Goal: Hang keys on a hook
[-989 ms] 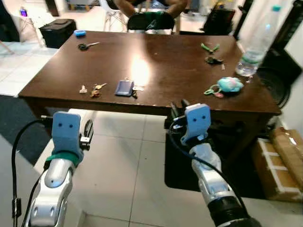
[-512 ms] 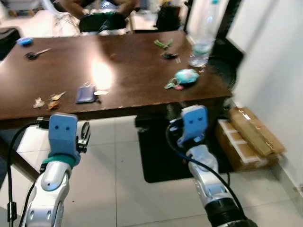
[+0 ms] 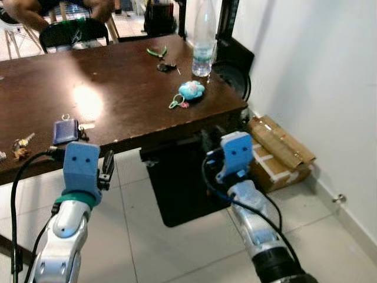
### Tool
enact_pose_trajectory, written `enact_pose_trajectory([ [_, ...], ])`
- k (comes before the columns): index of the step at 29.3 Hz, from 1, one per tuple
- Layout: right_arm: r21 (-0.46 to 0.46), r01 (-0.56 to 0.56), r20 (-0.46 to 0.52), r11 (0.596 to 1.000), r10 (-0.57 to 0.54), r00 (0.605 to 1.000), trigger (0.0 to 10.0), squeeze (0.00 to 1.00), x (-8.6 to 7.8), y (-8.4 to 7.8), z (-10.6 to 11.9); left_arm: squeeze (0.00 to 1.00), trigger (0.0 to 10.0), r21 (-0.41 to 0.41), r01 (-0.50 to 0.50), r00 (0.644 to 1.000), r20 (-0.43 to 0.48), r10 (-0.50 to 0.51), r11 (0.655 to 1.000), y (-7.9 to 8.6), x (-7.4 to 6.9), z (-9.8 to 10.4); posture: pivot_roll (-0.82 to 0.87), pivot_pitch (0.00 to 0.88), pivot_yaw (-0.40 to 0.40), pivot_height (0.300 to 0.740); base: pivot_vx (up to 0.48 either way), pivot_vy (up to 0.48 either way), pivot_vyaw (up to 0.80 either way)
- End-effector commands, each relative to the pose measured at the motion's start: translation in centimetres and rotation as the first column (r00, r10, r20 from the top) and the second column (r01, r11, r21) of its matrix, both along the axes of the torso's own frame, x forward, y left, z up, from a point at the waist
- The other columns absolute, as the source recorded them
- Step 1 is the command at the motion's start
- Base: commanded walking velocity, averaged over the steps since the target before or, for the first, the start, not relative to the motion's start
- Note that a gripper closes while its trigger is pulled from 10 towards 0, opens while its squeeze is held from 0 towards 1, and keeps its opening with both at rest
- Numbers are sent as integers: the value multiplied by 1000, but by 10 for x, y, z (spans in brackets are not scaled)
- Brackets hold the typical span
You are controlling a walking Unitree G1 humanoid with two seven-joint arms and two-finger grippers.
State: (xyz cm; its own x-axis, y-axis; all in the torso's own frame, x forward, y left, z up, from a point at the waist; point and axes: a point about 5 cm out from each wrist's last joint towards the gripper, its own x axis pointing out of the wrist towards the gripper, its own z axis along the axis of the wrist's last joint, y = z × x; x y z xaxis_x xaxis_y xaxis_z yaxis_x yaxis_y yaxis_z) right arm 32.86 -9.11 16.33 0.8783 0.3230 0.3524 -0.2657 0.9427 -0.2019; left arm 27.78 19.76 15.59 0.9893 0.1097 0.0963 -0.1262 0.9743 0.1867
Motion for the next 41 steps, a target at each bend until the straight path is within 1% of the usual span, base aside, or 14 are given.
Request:
enact_pose_trajectory([
  [1,13,6,-1,1000,-6,1000,10000,0,-1,-4,-1,0,10000,2,-5,1000,-6,5,1000,1,0,-2,-18,53,96,740,480,0,0],
  [11,7,15,-4,1000,-15,1000,10000,0,1,-5,-1,0,10000,4,-9,1000,-2,9,1000,1,1,-2,-15,49,95,740,480,0,0],
  [14,-6,29,-4,1000,-29,1000,10000,0,2,-5,-1,0,10000,6,-10,1000,-1,10,1000,2,1,-1,-15,49,96,740,430,0,794],
  [19,4,23,-13,1000,-23,1000,10000,0,2,-5,-1,0,10000,7,-11,1000,-1,11,1000,2,1,-1,-14,49,96,740,387,0,793],
  [23,18,22,-20,1000,-21,1000,10000,0,2,-5,-2,0,10000,8,-11,1000,-1,11,1000,2,1,-1,-14,49,96,740,396,0,0],
  [31,16,11,-27,1000,-11,1000,10000,0,2,-4,-3,0,10000,-15,-5,1000,-14,5,1000,2,1,-3,-14,52,95,740,33,0,0],
  [34,11,11,-35,1000,-11,999,10000,0,3,-4,-4,0,10000,-19,24,999,-27,-25,1000,0,2,-4,-13,51,94,740,0,0,0],
  [35,19,21,-48,1000,-20,999,10000,0,4,-6,-4,0,10000,-26,61,997,-50,-62,998,-3,3,-6,-13,50,91,740,0,0,0],
  [36,20,39,-61,999,-37,997,10000,0,7,-9,-5,0,10000,-33,113,988,-98,-116,993,-8,3,-11,-13,50,91,740,0,0,0],
  [37,20,39,-61,999,-37,997,10000,0,7,-9,-5,0,10000,-33,113,988,-98,-116,993,-8,3,-11,-13,50,91,740,0,0,0],
  [38,21,51,-71,998,-49,996,10000,0,9,-11,-5,0,10000,-39,148,979,-133,-152,988,-10,3,-14,-13,50,91,740,0,0,0],
  [39,15,63,-98,998,-61,993,10000,0,14,-15,-5,0,10000,-52,219,960,-167,-225,974,-17,3,-17,-15,49,95,740,0,0,0],
  [40,10,69,-117,998,-67,991,10000,0,17,-17,-6,0,10000,-61,264,945,-186,-271,963,-21,2,-19,-15,49,95,740,0,0,0],
  [41,-21,39,-150,999,-42,988,10000,0,21,-17,-8,0,10000,-72,324,923,-194,-332,943,-28,1,-20,-19,48,100,740,0,0,0],
])
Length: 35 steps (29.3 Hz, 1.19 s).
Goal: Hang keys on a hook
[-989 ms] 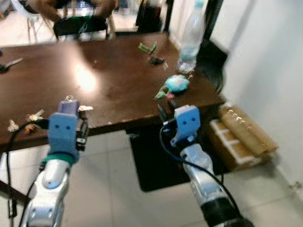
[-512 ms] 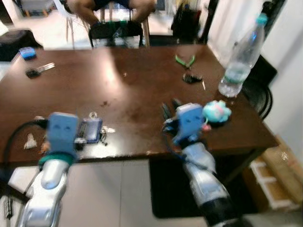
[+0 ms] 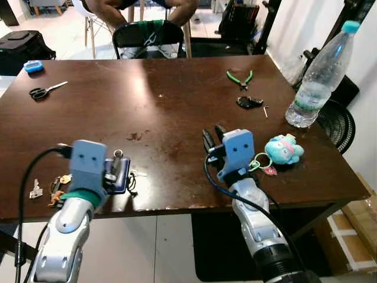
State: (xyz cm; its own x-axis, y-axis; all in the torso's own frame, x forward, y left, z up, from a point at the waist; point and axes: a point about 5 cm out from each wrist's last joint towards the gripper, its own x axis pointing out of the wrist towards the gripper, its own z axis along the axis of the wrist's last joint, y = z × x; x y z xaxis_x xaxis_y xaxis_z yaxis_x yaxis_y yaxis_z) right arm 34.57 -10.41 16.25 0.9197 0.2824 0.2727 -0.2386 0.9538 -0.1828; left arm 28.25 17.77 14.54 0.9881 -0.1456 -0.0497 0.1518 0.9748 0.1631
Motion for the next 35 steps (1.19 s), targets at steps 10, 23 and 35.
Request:
enact_pose_trajectory([
  [10,-164,-228,-267,960,180,947,10000,0,6,-10,-35,0,10000,18,167,979,-123,-164,986,-36,-1,-26,-25,50,91,740,0,0,0],
  [23,-132,-145,-343,981,92,935,10000,0,28,-14,-37,0,10000,39,-17,985,-171,24,999,-21,19,-34,-16,63,99,740,0,0,0],
  [35,-211,-240,-423,948,133,897,10000,0,24,-5,-51,0,10000,33,-43,985,-168,48,999,-18,18,-37,3,69,83,740,0,0,0],
])
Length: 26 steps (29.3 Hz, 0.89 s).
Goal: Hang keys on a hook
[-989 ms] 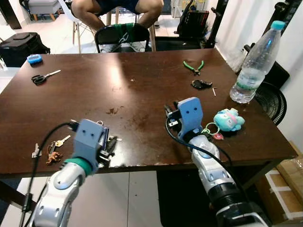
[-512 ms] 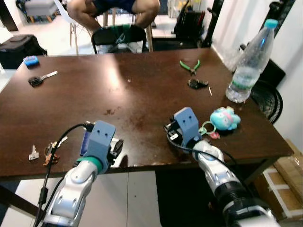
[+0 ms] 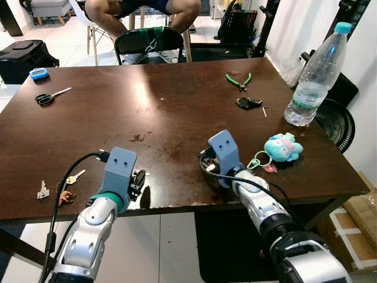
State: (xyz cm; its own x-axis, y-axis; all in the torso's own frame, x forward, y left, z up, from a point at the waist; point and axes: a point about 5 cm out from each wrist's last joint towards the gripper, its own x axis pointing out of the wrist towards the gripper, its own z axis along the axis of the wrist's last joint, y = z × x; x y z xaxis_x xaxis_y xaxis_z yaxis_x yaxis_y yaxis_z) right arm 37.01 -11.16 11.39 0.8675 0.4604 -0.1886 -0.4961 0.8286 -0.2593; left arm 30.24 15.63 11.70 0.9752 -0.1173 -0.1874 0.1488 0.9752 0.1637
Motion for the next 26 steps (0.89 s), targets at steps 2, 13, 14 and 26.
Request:
enact_pose_trajectory([
  [2,-24,-20,-19,1000,19,1000,10000,0,-1,1,-5,0,10000,5,-20,999,-29,20,1000,3,-3,-8,0,71,83,740,0,0,0],
  [13,40,-42,34,998,41,999,10000,0,-2,5,1,0,10000,-160,47,981,193,-15,986,0,5,54,-3,67,95,740,0,0,0],
  [14,24,-54,30,998,53,998,10000,0,-2,7,-1,0,10000,-157,54,982,189,-24,986,-1,7,56,-2,64,96,740,0,0,0],
  [26,42,-47,40,998,46,998,10000,0,1,10,4,0,10000,-30,36,998,-46,-37,999,-17,28,7,-13,64,100,740,0,0,0],
])
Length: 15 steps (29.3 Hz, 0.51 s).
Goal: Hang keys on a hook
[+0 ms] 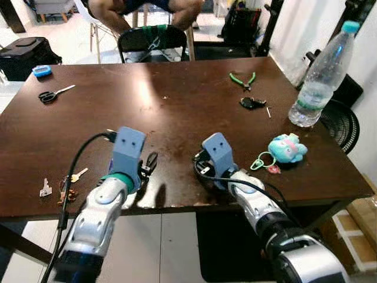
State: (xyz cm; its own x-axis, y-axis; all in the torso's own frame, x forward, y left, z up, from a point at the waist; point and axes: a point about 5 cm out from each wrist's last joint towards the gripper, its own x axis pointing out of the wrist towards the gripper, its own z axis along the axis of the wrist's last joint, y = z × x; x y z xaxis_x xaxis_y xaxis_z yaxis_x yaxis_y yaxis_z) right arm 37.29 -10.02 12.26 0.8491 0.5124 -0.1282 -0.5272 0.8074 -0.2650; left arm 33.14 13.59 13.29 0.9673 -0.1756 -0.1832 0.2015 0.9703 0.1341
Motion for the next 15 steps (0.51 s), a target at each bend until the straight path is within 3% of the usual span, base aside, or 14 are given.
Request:
enact_pose_trajectory([
  [1,16,9,-17,1000,-8,1000,10000,0,-1,-1,-4,0,10000,3,-17,999,-46,17,1000,4,-1,-9,-13,64,100,740,0,0,0],
  [6,22,12,-16,1000,-12,1000,10000,0,-1,-2,-5,0,10000,-44,-30,996,-91,26,999,7,-2,-10,-7,62,103,740,0,0,0],
  [8,27,10,-14,1000,-10,1000,10000,0,-1,0,-4,0,10000,-114,-74,987,-150,57,991,14,-5,-16,-5,64,105,740,0,0,0],
  [15,36,7,-9,999,-7,1000,10000,0,-1,1,-3,0,10000,-126,-114,978,-186,89,986,27,-10,-23,4,67,105,740,0,0,0],
])
